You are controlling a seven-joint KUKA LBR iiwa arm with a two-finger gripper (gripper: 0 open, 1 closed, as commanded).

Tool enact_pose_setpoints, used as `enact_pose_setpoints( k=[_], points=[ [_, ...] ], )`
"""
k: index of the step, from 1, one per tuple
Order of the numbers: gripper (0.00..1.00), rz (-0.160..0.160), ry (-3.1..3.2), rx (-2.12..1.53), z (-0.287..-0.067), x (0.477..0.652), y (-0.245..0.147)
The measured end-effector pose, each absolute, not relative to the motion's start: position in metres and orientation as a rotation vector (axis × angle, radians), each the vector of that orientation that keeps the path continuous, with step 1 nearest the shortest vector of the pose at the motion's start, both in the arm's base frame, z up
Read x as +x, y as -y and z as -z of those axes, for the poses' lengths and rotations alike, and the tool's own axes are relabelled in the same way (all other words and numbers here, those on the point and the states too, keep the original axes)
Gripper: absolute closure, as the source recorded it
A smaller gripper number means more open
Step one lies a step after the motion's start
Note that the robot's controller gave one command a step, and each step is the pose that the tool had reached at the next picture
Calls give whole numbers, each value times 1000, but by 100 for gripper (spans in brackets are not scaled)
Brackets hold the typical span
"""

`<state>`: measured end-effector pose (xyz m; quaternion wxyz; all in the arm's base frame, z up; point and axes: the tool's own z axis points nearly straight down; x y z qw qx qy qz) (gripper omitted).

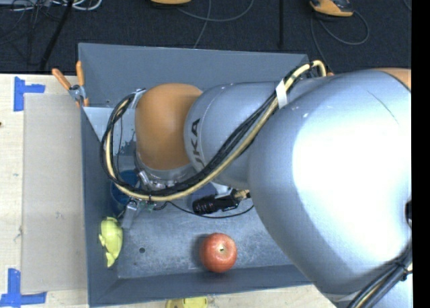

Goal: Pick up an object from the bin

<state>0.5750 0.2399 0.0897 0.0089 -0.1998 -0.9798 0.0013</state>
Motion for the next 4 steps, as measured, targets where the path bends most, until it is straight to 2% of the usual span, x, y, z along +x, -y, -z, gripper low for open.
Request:
enact_pose_setpoints(
  k=[1, 4],
  points=[
    [100, 8, 3080, -635, -90, 578, -238],
    [100, 7, 3082, -637, -92, 578, -238]
  ],
)
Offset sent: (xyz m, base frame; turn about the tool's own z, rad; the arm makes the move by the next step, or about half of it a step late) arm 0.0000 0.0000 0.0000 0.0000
